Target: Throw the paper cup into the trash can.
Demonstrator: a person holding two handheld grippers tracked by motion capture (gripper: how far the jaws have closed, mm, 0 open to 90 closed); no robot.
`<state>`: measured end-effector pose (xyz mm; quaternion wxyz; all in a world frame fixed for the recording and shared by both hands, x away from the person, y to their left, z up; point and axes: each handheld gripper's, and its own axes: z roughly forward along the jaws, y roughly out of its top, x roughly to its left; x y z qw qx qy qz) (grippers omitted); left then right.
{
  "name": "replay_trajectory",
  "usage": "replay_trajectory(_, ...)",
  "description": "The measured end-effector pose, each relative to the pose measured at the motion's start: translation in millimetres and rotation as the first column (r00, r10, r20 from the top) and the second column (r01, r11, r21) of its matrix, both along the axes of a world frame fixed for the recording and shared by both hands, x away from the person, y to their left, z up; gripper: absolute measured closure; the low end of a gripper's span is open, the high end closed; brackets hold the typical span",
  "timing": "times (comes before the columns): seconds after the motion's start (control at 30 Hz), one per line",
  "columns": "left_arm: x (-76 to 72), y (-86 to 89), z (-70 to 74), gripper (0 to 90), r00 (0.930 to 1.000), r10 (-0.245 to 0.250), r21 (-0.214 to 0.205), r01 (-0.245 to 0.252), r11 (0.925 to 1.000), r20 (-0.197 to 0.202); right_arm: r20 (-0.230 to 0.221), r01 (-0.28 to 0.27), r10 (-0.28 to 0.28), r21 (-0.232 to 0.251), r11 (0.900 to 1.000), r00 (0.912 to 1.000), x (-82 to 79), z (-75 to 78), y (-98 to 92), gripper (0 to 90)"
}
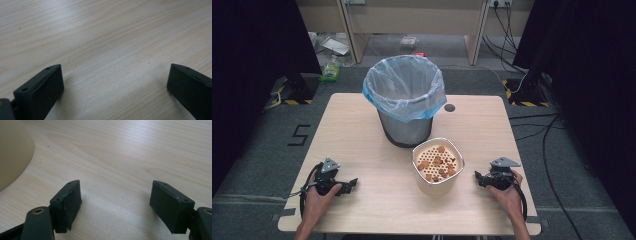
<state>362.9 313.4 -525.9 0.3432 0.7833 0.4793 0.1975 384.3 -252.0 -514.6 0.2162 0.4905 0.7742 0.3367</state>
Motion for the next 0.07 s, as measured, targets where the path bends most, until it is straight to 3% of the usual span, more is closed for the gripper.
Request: replay_trajectory(0.07,0.0,0.1,0.0,0.0,1.0,0.0,0.001,0.0,1.0,0.0,-0.001,0.002,-0.002,0.001,1.0,1.0,-0.1,0.0,0.2,25.5)
